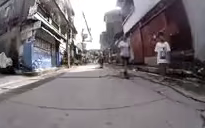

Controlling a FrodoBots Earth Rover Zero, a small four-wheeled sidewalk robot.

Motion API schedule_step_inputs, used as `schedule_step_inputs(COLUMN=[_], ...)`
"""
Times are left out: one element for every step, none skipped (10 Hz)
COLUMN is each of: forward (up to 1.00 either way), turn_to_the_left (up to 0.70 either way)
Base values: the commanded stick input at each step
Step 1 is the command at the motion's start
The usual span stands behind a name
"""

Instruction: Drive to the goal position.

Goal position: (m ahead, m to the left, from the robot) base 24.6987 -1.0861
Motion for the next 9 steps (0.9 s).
schedule_step_inputs(forward=[1.0, 1.0, 1.0, 1.0, 1.0, 1.0, 1.0, 1.0, 1.0], turn_to_the_left=[0.0, 0.0, 0.0, 0.0, 0.0, 0.0, 0.0, 0.14, 0.27])
